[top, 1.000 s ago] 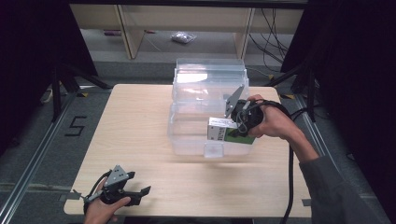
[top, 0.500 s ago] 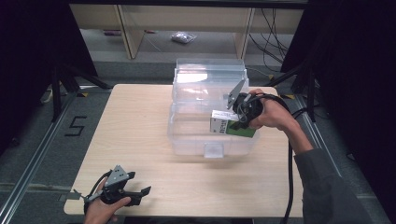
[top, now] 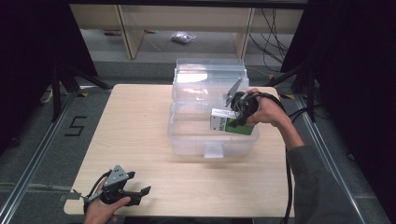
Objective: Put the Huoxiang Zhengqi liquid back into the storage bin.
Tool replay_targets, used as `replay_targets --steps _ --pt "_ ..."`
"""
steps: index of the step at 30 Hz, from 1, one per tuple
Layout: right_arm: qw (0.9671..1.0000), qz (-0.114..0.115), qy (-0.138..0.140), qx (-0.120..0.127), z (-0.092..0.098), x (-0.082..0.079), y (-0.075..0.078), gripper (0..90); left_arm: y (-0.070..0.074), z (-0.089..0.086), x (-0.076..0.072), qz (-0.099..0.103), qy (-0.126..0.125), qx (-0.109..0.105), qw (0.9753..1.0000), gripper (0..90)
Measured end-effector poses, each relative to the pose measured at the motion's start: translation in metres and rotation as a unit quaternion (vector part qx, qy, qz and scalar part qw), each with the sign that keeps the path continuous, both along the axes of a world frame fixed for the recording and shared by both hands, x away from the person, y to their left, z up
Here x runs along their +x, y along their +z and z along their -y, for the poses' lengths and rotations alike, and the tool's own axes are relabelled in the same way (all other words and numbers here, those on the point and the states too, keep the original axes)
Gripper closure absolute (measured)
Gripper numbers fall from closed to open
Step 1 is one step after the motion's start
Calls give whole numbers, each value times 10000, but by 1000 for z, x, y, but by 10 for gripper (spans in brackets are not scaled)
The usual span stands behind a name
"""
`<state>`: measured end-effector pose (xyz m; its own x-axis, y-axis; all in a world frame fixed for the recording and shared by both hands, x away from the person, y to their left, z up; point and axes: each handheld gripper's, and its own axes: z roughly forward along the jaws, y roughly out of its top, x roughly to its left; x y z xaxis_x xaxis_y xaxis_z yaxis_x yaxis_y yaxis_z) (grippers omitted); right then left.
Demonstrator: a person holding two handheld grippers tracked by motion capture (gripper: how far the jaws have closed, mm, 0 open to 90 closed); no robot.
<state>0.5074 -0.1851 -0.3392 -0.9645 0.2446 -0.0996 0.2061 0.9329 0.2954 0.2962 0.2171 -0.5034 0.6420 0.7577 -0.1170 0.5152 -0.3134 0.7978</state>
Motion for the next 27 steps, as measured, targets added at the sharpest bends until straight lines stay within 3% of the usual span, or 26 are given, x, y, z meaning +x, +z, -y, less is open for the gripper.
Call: replay_targets --steps 2,4,5,6,7,9,14,15,19,27 --pt "9999 -7 112 29 1 5 -5 649 0 0 0 -4 -2 -5 10000 150" --pt "10000 -64 43 0 3 6 -9 649 0 0 0 -7 -4 1 10000 150" --pt "10000 -68 14 -28 4 7 -11 649 -1 2 0 7 88 -153 9998 150" --pt "10000 -82 24 -4 5 8 -14 649 -1 2 0 26 100 -167 9998 150" --pt "9999 -131 -14 0 7 8 -16 649 0 -1 0 -9 -38 45 10000 150" --pt "9998 -141 98 30 9 11 -19 648 0 0 0 -4 -26 29 10000 150" --pt "9998 -193 36 22 11 12 -25 648 0 0 1 -2 -28 26 10000 150" --pt "9996 -223 184 42 11 15 -27 648 0 0 0 -1 -31 28 10000 150" --pt "9995 -291 110 17 13 16 -36 648 -1 1 0 3 52 -110 9999 150" --pt "9993 -341 128 24 19 22 -49 647 -1 1 0 -8 56 -113 9999 150"
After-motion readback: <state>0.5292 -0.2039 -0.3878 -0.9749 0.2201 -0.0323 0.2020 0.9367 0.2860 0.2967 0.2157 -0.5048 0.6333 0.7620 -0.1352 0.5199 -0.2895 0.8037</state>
